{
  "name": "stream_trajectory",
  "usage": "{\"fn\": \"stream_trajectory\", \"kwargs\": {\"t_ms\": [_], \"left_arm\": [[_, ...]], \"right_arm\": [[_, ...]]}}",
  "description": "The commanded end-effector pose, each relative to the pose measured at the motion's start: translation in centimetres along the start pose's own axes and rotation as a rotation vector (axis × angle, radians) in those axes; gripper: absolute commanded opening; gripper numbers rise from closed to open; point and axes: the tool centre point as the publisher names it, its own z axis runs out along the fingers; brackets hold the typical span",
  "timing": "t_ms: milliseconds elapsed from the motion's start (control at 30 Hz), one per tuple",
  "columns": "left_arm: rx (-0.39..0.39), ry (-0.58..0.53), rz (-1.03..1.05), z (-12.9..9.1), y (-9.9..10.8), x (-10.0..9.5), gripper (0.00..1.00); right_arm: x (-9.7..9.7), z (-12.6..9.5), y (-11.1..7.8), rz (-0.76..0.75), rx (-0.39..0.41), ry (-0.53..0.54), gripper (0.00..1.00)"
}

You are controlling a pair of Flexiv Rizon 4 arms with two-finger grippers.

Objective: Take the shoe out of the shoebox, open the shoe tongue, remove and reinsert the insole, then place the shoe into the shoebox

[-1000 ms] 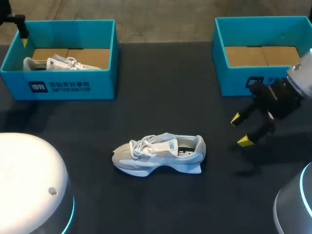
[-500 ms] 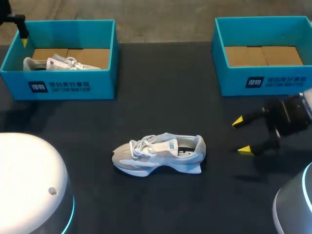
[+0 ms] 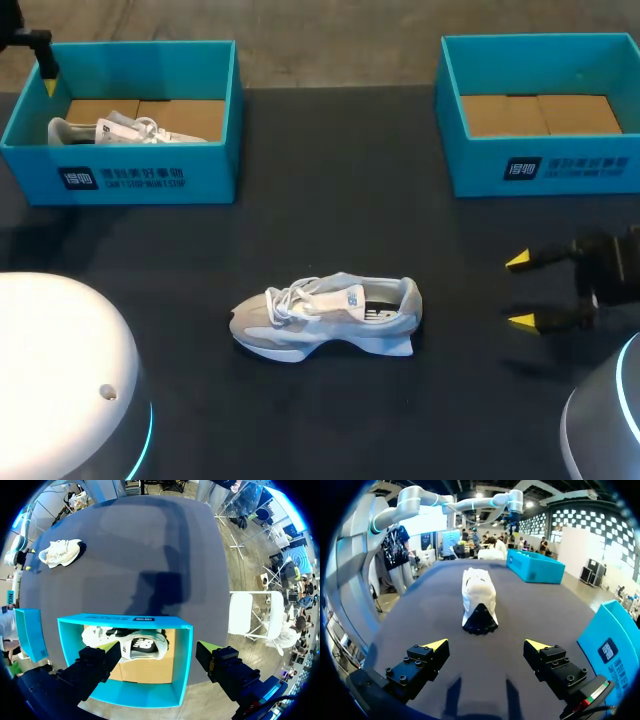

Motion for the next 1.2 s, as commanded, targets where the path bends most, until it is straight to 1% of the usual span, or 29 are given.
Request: {"fn": "stream_trajectory", "kwargs": {"t_ms": [33, 133, 367, 533, 667, 933, 1000, 1200], "left_arm": [[0.000, 0.002, 0.001, -0.1, 0.0, 0.0, 1.00], [0.000, 0.002, 0.001, -0.1, 0.0, 0.0, 1.00], [0.000, 0.002, 0.001, -0.1, 0.0, 0.0, 1.00], [0.000, 0.002, 0.001, -0.1, 0.0, 0.0, 1.00], [0.000, 0.002, 0.001, -0.1, 0.0, 0.0, 1.00], [0.000, 0.002, 0.001, -0.1, 0.0, 0.0, 1.00], [0.000, 0.002, 0.001, -0.1, 0.0, 0.0, 1.00], [0.000, 0.002, 0.001, -0.1, 0.0, 0.0, 1.00]], "right_arm": [[-0.2, 0.5, -2.0, 0.008, -0.050, -0.024, 1.00], [-0.4, 1.0, -2.8, 0.018, -0.066, -0.014, 1.00], [-1.1, 1.4, -3.6, 0.025, -0.083, -0.003, 1.00], [-1.2, 1.9, -3.8, 0.022, -0.097, -0.001, 1.00], [-1.2, 2.5, -3.6, 0.023, -0.108, 0.001, 1.00], [0.2, 5.8, -2.4, 0.016, -0.134, 0.015, 1.00], [0.4, 6.6, -2.2, 0.013, -0.153, 0.016, 1.00], [1.2, 8.9, -1.5, 0.011, -0.172, 0.014, 1.00]]}}
